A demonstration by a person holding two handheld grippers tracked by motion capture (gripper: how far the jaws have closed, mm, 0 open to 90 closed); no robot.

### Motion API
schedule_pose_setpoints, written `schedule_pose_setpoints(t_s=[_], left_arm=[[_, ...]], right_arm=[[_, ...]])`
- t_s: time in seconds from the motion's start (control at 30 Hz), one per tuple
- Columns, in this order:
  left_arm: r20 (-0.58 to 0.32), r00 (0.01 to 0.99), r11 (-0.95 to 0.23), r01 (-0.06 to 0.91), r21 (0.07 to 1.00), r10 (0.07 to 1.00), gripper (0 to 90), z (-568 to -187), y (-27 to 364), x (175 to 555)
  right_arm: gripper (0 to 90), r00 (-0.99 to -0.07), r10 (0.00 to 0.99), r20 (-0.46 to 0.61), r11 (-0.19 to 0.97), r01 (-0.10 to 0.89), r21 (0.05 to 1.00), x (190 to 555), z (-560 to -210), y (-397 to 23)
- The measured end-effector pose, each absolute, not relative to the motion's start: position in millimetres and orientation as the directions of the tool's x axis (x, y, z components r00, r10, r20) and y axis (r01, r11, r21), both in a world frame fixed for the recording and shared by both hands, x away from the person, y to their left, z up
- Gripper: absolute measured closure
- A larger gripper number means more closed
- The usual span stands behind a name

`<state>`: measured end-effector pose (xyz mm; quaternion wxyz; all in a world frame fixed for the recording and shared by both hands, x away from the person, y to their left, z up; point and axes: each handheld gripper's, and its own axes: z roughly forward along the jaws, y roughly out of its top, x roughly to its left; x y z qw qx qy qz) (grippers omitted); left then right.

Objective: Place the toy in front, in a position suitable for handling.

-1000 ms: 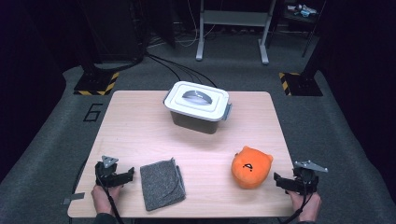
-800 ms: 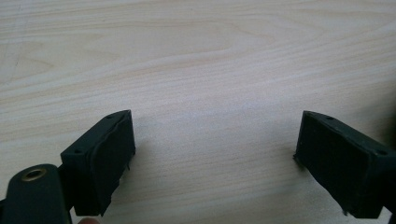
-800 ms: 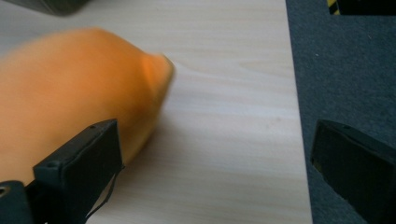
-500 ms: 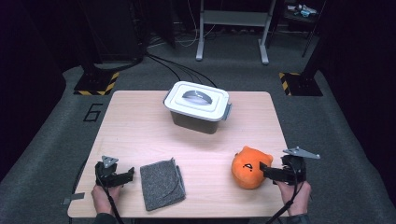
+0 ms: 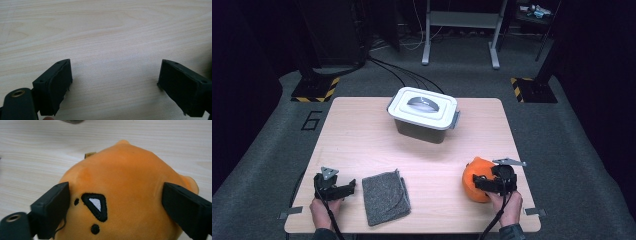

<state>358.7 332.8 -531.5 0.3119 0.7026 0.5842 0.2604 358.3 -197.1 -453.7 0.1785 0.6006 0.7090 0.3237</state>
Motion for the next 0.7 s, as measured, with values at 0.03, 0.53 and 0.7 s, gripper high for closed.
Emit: schedule_pose_setpoints(t_s=[0.03, 0.53, 0.7], left_arm=[[0.001, 0.182, -0.122, 0.658, 0.743, 0.983, 11.7, -531, 333, 359], [0.001, 0.18, -0.122, 0.659, 0.743, 0.984, 11.8, -531, 333, 359], [0.001, 0.18, -0.121, 0.658, 0.743, 0.984, 11.8, -531, 333, 359]], right_arm=[[16.6, -0.215, 0.967, 0.134, 0.073, 0.742, 0.666, 358, -456, -199], [61.2, -0.267, 0.95, 0.162, 0.077, 0.703, 0.707, 353, -465, -212], [63.2, -0.301, 0.94, 0.158, 0.094, 0.677, 0.73, 355, -455, -213]])
